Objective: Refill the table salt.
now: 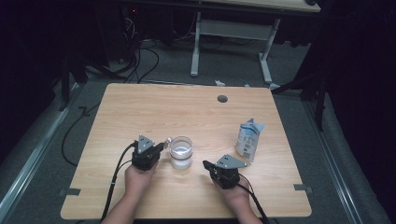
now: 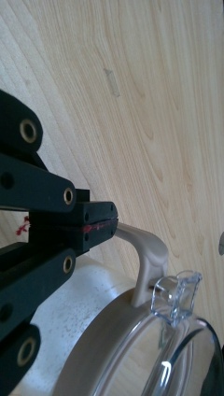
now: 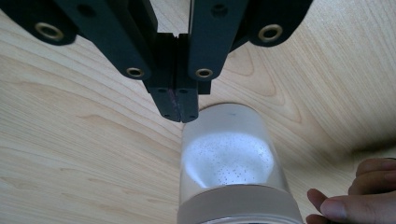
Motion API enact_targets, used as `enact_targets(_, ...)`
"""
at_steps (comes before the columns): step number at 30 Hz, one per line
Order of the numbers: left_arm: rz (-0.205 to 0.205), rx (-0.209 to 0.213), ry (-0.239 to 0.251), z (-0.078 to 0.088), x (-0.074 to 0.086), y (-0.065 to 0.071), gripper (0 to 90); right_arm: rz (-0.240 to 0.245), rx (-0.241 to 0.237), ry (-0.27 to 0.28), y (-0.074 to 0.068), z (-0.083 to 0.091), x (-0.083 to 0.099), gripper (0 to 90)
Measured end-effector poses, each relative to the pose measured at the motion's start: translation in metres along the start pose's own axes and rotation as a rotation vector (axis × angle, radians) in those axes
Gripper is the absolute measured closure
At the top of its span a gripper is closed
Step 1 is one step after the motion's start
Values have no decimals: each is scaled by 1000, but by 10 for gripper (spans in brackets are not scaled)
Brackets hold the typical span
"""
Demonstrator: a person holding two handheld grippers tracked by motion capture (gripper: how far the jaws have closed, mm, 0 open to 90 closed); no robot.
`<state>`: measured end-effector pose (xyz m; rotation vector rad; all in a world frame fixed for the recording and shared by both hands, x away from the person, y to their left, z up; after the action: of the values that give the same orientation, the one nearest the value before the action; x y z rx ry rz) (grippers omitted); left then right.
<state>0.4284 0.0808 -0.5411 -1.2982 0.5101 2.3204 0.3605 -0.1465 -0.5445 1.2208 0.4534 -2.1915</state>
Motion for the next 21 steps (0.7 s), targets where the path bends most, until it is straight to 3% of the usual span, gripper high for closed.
enact_targets(8, -2, 10, 6, 1, 1, 2, 899, 1, 7, -1, 2, 2, 1, 899)
enact_targets(12, -9, 35, 11, 6, 3, 8, 899, 0, 4, -12, 2, -1, 3, 899)
enact_targets(17, 2, 46, 9, 0, -1, 8, 899, 0, 12, -11, 3, 0, 3, 899)
enact_targets(21, -21, 56, -3, -10, -4, 13, 900, -5, 21, -9, 5, 4, 5, 899)
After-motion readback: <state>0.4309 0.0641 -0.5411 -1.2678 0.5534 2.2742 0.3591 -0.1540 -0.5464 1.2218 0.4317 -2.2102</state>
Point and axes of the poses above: each handheld gripper's, and its own axes: z roughly backward along the jaws, x roughly out of its underside, y roughly to its right, the point moved 6 cm from there along -z, roughly forward along the jaws
